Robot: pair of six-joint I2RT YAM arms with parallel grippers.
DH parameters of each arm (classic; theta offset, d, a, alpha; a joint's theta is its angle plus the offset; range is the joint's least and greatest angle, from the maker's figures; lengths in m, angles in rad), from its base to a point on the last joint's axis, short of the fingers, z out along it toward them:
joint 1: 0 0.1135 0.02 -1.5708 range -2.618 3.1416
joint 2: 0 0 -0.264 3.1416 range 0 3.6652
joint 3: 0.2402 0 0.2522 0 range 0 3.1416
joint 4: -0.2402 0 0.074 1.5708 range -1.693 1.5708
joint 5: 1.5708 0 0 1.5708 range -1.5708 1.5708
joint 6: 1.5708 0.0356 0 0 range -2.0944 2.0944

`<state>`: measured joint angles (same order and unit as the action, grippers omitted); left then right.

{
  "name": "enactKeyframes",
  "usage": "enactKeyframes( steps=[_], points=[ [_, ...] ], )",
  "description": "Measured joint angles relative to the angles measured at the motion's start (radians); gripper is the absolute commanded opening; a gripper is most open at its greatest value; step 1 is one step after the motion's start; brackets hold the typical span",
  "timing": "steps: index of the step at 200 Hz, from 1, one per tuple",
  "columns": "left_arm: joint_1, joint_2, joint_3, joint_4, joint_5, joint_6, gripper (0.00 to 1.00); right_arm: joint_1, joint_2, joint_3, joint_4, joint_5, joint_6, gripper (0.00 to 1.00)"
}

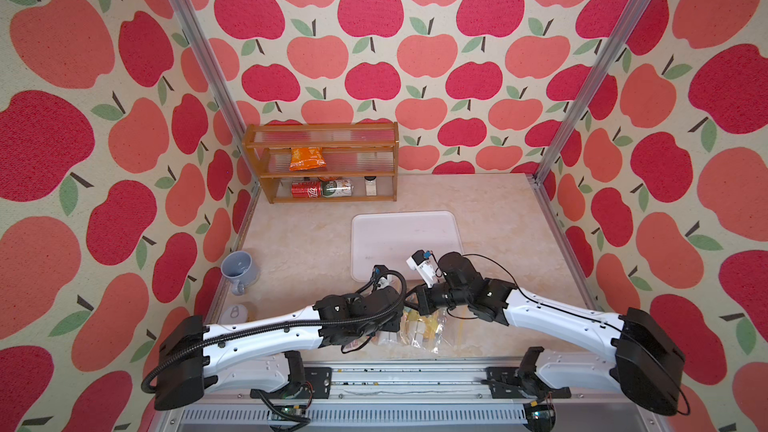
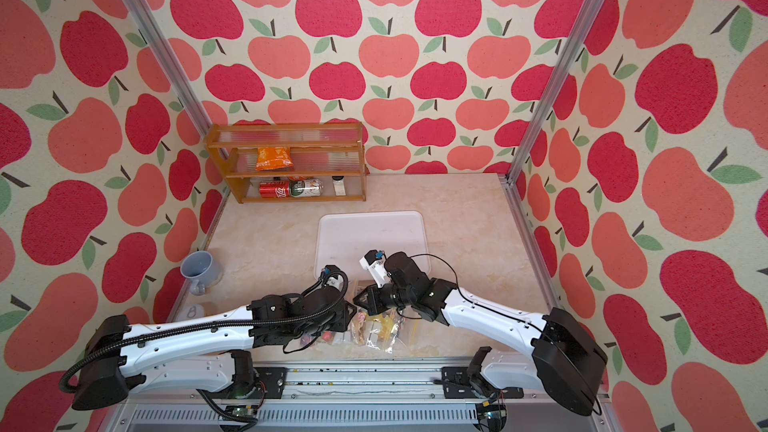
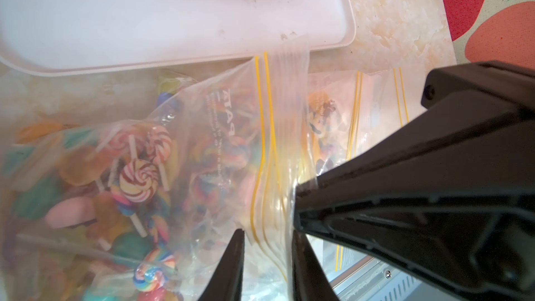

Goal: Pour candies out of the ziploc bag
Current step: Open the ziploc bag at the center of the board.

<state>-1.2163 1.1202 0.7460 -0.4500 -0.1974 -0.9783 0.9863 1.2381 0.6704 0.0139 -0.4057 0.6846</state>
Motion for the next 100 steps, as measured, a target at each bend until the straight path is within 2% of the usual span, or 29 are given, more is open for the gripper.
enactKeyframes(
  steps=[100],
  points=[
    [0.001, -0.068, -0.040, -0.001, -0.008, -0.004, 0.27, 0.002, 0.000, 0.000, 0.020, -0.012, 0.000, 0.00]
  ],
)
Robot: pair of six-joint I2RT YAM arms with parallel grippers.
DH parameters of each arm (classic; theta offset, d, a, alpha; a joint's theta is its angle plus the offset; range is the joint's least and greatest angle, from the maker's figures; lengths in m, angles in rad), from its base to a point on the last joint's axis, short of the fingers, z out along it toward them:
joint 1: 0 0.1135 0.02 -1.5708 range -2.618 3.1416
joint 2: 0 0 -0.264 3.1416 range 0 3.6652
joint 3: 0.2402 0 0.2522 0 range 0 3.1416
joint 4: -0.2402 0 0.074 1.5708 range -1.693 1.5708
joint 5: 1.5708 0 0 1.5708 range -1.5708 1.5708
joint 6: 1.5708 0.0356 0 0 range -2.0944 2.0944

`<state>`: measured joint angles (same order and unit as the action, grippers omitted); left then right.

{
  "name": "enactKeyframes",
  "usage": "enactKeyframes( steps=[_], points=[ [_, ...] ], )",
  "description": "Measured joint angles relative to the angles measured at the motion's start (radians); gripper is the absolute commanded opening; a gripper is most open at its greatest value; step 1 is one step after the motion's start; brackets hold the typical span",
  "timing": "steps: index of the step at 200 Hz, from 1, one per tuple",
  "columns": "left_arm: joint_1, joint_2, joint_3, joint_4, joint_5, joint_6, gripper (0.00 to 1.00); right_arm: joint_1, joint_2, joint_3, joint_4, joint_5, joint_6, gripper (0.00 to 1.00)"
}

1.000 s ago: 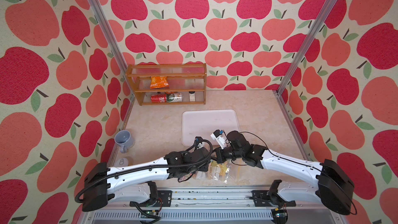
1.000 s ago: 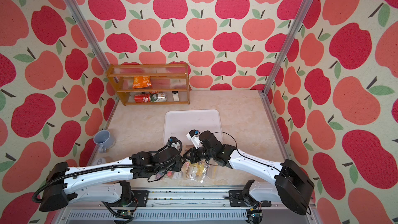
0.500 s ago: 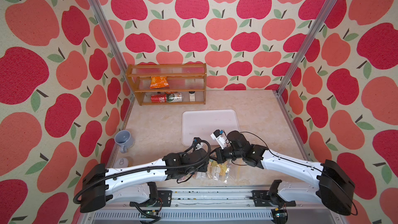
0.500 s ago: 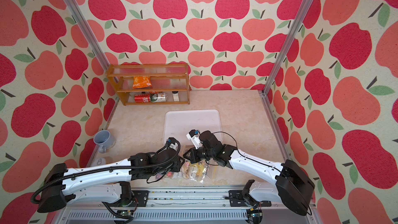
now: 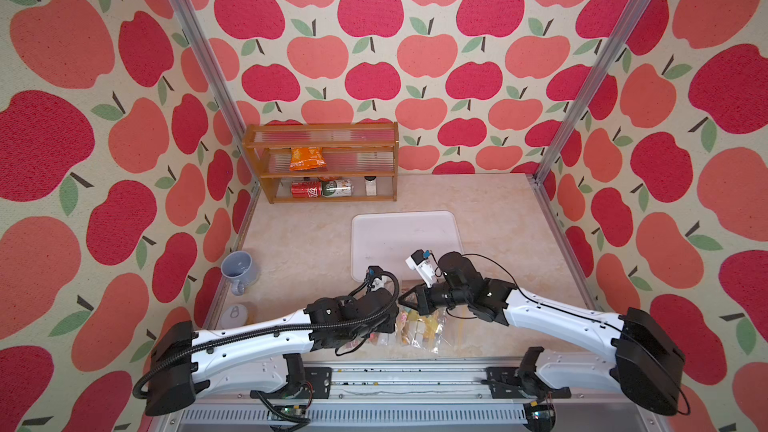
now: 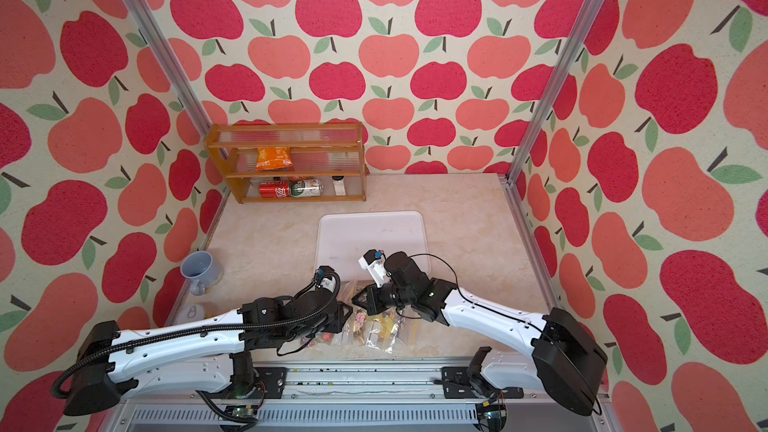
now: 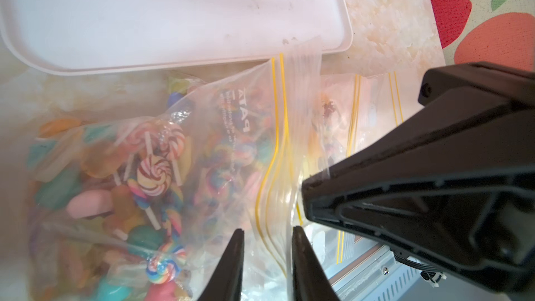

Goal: Pour candies out of the ziploc bag
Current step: Open the ziploc bag at the center of the board.

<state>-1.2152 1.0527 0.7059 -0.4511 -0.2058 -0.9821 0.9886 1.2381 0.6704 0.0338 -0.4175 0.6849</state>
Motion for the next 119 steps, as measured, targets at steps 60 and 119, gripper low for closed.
enactKeyframes(
  steps=[60, 119],
  points=[
    [0.003, 0.005, -0.001, -0.002, -0.008, 0.000, 0.26, 0.008, 0.000, 0.000, 0.001, -0.003, 0.000, 0.00],
    [0.003, 0.163, 0.078, -0.088, -0.026, -0.019, 0.00, 0.019, 0.000, 0.001, -0.007, 0.008, -0.001, 0.00]
  ],
)
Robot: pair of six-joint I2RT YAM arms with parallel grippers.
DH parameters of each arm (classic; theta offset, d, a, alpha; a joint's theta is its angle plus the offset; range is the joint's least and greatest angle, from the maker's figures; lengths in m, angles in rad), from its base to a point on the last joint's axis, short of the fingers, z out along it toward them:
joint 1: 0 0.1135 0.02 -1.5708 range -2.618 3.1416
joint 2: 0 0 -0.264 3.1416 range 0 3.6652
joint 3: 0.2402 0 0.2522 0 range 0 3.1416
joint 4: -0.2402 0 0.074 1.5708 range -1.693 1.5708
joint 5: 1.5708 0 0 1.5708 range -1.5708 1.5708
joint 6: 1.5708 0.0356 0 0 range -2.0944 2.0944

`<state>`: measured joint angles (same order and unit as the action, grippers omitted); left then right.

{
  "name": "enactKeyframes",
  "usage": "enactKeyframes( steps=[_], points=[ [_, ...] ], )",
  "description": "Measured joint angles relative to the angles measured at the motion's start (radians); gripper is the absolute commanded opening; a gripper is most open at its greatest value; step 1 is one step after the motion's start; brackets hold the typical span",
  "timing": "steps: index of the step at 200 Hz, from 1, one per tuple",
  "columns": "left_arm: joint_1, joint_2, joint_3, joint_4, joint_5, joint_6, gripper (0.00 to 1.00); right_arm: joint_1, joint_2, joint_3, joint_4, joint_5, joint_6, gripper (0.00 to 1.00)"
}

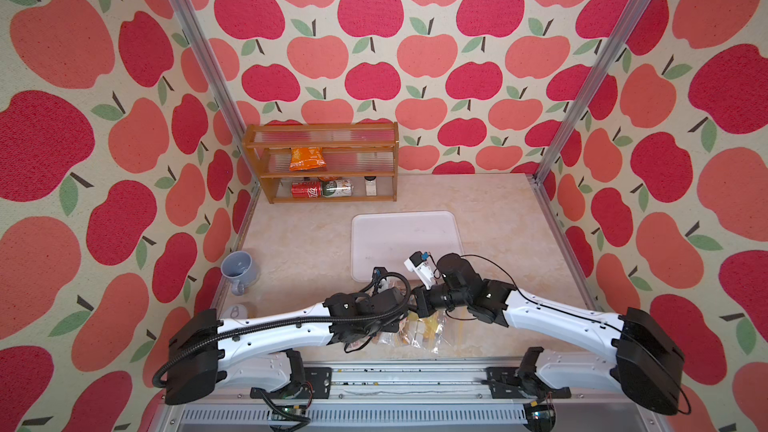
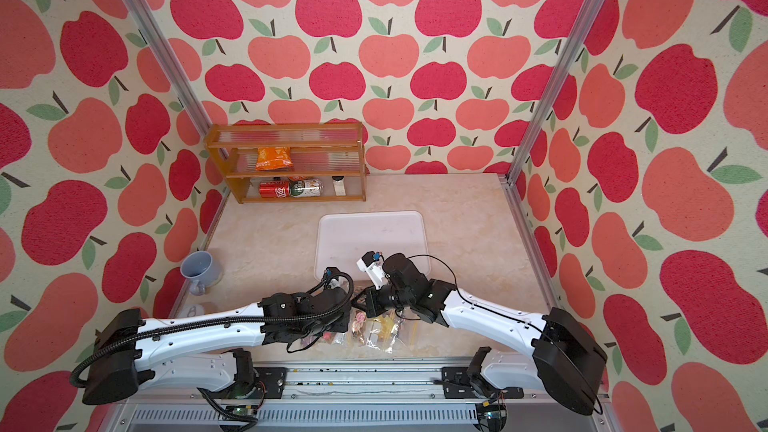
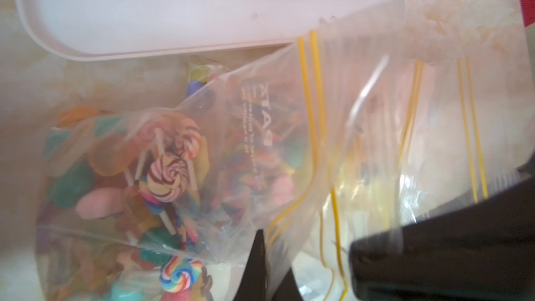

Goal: Pour candies out of the ziploc bag
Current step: Open the ziploc bag at the center of the board.

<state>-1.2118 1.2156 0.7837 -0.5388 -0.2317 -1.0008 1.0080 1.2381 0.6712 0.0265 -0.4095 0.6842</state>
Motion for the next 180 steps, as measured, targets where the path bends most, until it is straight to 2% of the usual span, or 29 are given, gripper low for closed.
enactKeyframes(
  steps=[31, 68, 86, 132, 160, 167, 180],
  points=[
    [0.003, -0.017, 0.016, -0.090, -0.037, -0.021, 0.00, 0.000, -0.027, 0.000, -0.063, 0.063, -0.016, 0.00],
    [0.029, -0.220, -0.035, -0.130, -0.069, -0.042, 0.00, 0.000, -0.045, 0.010, -0.153, 0.142, -0.042, 0.00],
    [0.040, -0.272, -0.044, -0.154, -0.081, -0.053, 0.00, -0.001, -0.045, 0.017, -0.190, 0.177, -0.051, 0.00],
    [0.043, -0.292, -0.041, -0.192, -0.095, -0.046, 0.00, -0.002, -0.045, 0.037, -0.220, 0.208, -0.061, 0.00],
    [0.043, -0.253, 0.005, -0.195, -0.093, -0.011, 0.00, -0.002, -0.045, 0.040, -0.221, 0.207, -0.061, 0.00],
    [0.040, -0.239, 0.022, -0.195, -0.093, 0.000, 0.04, -0.002, -0.045, 0.043, -0.224, 0.208, -0.061, 0.00],
    [0.033, -0.220, 0.054, -0.195, -0.093, 0.025, 0.15, -0.002, -0.045, 0.050, -0.225, 0.207, -0.061, 0.12]
  ],
)
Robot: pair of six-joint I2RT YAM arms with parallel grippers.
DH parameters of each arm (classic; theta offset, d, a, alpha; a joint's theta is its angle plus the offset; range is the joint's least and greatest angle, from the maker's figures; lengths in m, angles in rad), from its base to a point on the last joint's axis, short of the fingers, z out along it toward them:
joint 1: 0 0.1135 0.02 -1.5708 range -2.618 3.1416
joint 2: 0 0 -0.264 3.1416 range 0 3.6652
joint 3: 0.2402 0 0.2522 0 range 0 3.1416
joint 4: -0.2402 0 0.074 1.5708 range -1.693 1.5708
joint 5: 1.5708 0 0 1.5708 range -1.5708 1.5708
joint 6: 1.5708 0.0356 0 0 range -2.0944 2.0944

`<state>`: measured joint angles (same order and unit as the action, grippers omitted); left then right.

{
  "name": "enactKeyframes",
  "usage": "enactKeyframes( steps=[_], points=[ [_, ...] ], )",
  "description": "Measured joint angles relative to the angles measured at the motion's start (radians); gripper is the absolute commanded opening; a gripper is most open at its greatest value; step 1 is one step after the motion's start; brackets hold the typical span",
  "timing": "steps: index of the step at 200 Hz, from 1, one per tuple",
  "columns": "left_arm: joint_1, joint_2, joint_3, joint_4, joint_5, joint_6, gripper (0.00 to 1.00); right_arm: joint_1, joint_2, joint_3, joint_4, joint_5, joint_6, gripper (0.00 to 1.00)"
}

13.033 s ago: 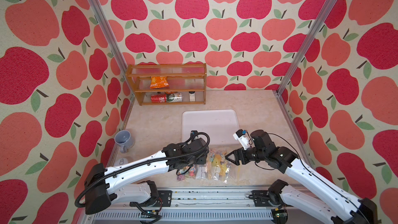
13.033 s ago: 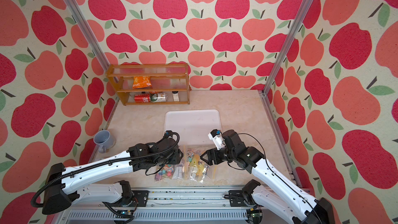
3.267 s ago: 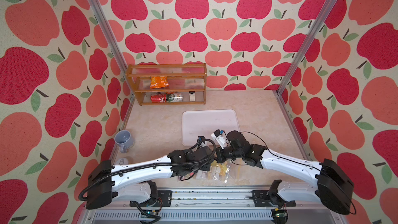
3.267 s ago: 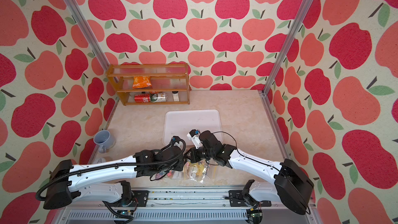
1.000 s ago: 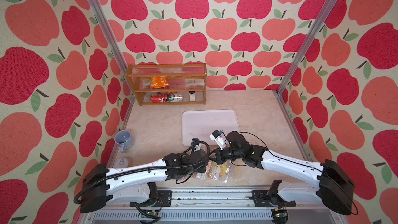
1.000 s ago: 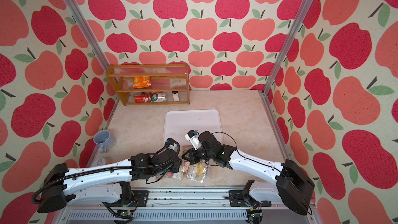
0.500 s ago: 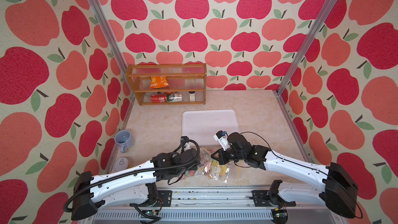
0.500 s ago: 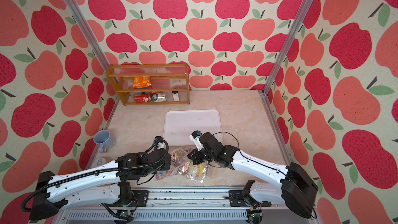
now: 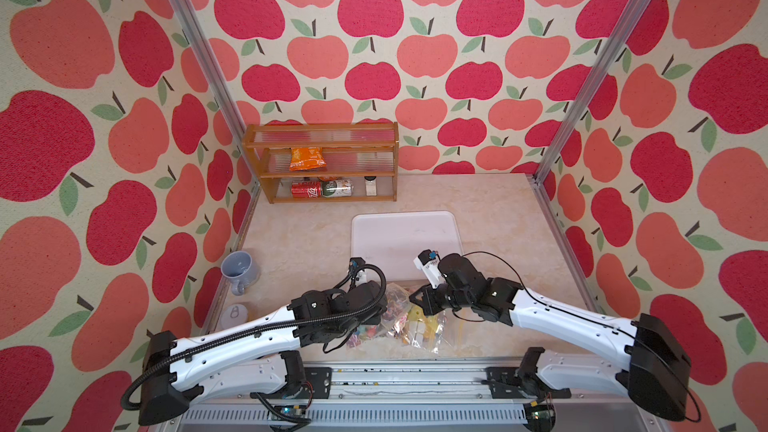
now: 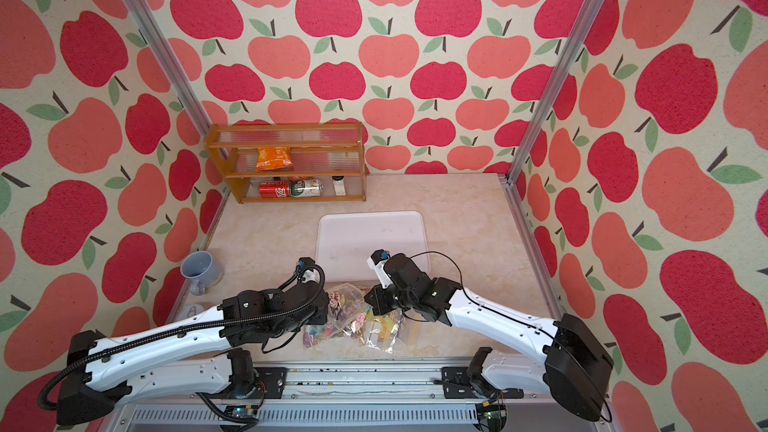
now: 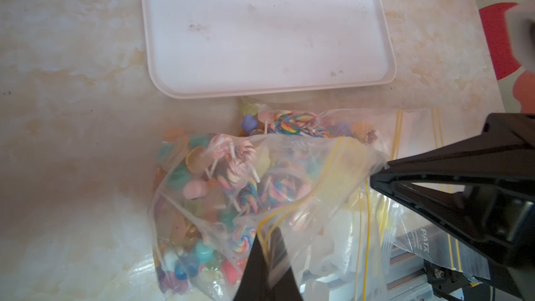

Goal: Pour candies out of the ziploc bag
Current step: Open the ziploc bag at the center of the board.

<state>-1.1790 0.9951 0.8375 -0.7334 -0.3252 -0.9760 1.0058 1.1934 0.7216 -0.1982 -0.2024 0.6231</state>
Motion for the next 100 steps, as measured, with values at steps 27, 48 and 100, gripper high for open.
enactKeyframes(
  steps=[27, 48, 100],
  points=[
    [-0.010, -0.012, 0.043, 0.012, 0.000, 0.039, 0.37, -0.003, -0.002, 0.013, -0.008, 0.008, -0.010, 0.36],
    [-0.010, -0.066, 0.044, 0.014, -0.003, 0.056, 0.55, -0.005, -0.023, 0.014, -0.027, 0.016, -0.019, 0.47],
    [0.032, -0.283, 0.044, -0.026, -0.036, 0.045, 0.76, -0.005, -0.122, 0.079, -0.192, 0.084, -0.051, 0.71]
  ],
)
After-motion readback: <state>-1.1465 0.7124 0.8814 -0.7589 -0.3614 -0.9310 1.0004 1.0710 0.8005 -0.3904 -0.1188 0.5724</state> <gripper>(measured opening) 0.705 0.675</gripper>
